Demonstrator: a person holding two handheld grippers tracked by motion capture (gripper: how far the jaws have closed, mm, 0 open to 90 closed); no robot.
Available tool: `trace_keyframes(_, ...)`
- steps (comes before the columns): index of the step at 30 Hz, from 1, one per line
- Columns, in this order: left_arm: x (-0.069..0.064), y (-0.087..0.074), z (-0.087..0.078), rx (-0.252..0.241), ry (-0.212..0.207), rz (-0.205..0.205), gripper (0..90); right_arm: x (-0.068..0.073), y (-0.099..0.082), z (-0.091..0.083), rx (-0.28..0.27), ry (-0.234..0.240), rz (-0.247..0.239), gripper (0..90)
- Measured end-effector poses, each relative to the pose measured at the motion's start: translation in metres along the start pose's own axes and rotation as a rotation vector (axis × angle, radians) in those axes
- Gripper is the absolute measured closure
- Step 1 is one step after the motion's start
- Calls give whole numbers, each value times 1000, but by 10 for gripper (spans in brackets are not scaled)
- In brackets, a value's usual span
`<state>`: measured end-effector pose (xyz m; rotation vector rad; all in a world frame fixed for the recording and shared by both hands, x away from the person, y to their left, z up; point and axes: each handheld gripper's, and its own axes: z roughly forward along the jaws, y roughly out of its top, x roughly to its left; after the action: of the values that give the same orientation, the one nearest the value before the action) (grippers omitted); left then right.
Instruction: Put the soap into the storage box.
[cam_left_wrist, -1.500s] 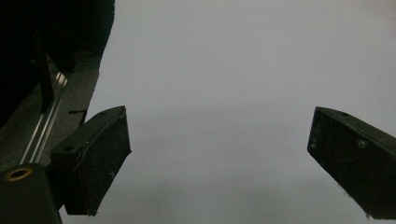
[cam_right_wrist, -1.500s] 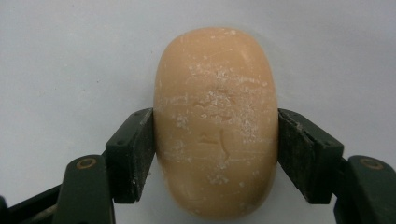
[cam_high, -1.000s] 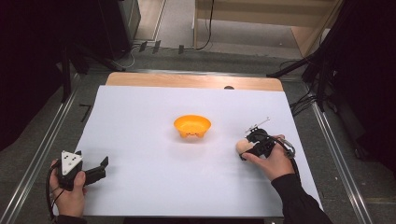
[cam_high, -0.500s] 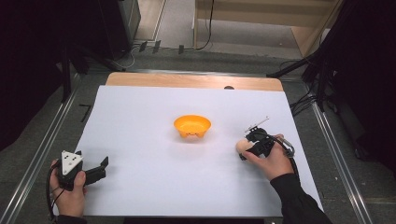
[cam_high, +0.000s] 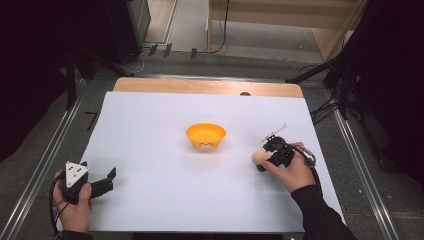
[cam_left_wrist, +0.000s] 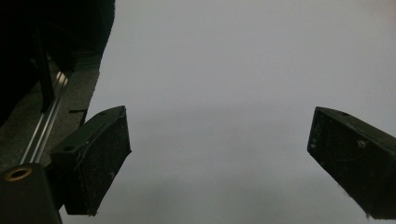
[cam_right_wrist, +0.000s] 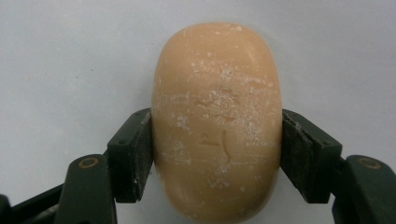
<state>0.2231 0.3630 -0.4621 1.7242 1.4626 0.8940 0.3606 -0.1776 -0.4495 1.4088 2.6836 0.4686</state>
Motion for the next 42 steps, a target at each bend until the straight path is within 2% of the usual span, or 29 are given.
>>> trace_keyframes(8, 0, 0, 0, 1, -1, 1, 65, -2, 2, -7, -1, -4, -35, 330)
trace_keyframes(13, 0, 0, 0, 1, -1, 0, 65, 0, 4, -9, 4, -16, -93, 331)
trace_keyframes(22, 0, 0, 0, 1, -1, 1, 65, 2, 9, -13, -4, -3, -119, 331)
trace_keyframes(28, 0, 0, 0, 3, -1, 4, 65, 5, 17, -16, -7, -6, -169, 330)
trace_keyframes(35, -1, 0, 0, 1, 1, 13, 65, 3, 24, -20, -34, 7, -197, 330)
trace_keyframes(42, -1, 0, 0, 3, 1, 14, 66, 3, 33, -22, -31, 12, -224, 330)
